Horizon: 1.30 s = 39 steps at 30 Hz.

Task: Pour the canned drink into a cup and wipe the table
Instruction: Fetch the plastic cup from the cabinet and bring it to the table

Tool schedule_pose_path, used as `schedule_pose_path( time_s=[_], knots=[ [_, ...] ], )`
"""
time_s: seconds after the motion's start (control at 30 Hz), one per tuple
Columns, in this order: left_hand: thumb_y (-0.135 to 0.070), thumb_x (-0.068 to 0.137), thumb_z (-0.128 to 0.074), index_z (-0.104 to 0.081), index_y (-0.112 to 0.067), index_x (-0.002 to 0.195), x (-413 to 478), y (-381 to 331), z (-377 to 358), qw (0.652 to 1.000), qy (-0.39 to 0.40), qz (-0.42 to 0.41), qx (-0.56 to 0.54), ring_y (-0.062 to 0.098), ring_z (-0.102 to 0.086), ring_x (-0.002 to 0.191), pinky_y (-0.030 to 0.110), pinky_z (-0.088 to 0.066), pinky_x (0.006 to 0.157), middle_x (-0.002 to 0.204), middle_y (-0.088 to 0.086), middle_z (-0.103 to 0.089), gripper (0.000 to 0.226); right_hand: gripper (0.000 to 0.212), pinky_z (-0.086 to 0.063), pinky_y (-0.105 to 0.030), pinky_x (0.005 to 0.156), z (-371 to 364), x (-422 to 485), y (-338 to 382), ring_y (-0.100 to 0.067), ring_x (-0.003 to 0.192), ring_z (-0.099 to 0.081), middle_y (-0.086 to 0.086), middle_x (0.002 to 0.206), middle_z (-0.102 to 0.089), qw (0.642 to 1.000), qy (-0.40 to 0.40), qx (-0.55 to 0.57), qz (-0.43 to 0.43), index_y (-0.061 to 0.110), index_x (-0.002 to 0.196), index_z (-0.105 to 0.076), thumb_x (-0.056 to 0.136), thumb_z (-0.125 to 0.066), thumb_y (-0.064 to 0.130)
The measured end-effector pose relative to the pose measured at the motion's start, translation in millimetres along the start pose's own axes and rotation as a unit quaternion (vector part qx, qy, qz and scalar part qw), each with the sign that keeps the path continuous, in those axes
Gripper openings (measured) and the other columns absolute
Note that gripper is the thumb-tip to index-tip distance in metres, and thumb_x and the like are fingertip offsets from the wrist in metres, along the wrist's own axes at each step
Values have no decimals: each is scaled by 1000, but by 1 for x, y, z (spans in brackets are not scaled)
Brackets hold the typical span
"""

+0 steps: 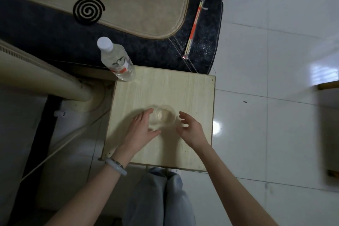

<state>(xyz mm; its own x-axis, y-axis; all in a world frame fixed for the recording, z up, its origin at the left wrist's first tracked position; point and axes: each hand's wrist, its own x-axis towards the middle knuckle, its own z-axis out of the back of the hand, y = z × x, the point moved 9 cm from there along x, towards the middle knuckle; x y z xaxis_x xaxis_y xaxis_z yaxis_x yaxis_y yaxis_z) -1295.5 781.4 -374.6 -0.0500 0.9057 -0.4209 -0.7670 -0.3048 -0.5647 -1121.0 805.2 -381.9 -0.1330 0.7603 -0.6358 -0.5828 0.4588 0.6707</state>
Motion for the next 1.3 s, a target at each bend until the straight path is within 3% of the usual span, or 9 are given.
schedule_pose_path(
  time_s=[0.27,0.4,0.5,0.63,0.8,1.07,1.17,1.3],
  knots=[
    [-28,65,-83,-43,-15,129,15,6,-10,994,-47,24,-98,23,-48,121,38,-42,99,129,4,-54,77,53,-48,-15,79,-16,16,-2,-15,102,-61,-3,120,-63,996,18,83,-3,12,126,-57,79,-47,-10],
    [-33,67,-82,-47,-14,124,3,-10,5,993,-60,8,-98,21,-52,114,32,-45,90,123,3,-58,69,54,-47,-9,73,-9,-3,17,-2,89,-58,4,113,-61,995,31,92,11,12,123,-58,79,-43,-15],
    [-40,66,-81,-46,-19,123,-13,-29,28,992,-58,8,-108,20,-53,113,37,-48,88,122,1,-58,70,57,-45,-14,80,5,-28,37,-10,99,-56,2,123,-59,995,36,97,12,11,127,-56,78,-41,-15],
    [-31,66,-83,-42,-23,126,-40,-64,69,989,-53,-2,-136,15,-48,116,32,-44,91,127,-4,-53,73,57,-46,-12,82,30,-68,76,-12,105,-53,3,121,-58,993,36,108,29,11,127,-55,79,-42,-16],
    [-31,64,-84,-41,-30,125,-78,-111,130,983,-72,-35,-167,9,-45,117,27,-40,94,126,-14,-49,74,55,-47,-32,97,63,-127,130,-13,112,-55,3,124,-60,988,41,138,58,13,125,-58,79,-46,-14],
    [-29,64,-84,-45,-26,119,-137,-186,207,971,-91,-113,-187,10,-49,113,25,-39,92,122,-10,-54,67,52,-48,-31,94,110,-214,186,-14,111,-56,-3,121,-61,980,17,174,98,11,124,-58,80,-48,-14],
    [-31,64,-84,-45,-29,118,-155,-211,219,969,-69,-146,-188,7,-48,114,24,-38,94,121,-15,-53,67,52,-45,-23,91,124,-236,190,-12,113,-54,0,124,-59,986,-9,136,99,11,129,-53,82,-47,-11],
    [-30,64,-84,-42,-44,110,-175,-246,222,965,-28,-198,-169,-7,-47,111,9,-35,88,116,-27,-50,64,52,-44,-27,95,136,-265,193,-13,114,-56,-1,120,-62,985,-28,128,111,14,125,-56,81,-46,-10]
  ],
)
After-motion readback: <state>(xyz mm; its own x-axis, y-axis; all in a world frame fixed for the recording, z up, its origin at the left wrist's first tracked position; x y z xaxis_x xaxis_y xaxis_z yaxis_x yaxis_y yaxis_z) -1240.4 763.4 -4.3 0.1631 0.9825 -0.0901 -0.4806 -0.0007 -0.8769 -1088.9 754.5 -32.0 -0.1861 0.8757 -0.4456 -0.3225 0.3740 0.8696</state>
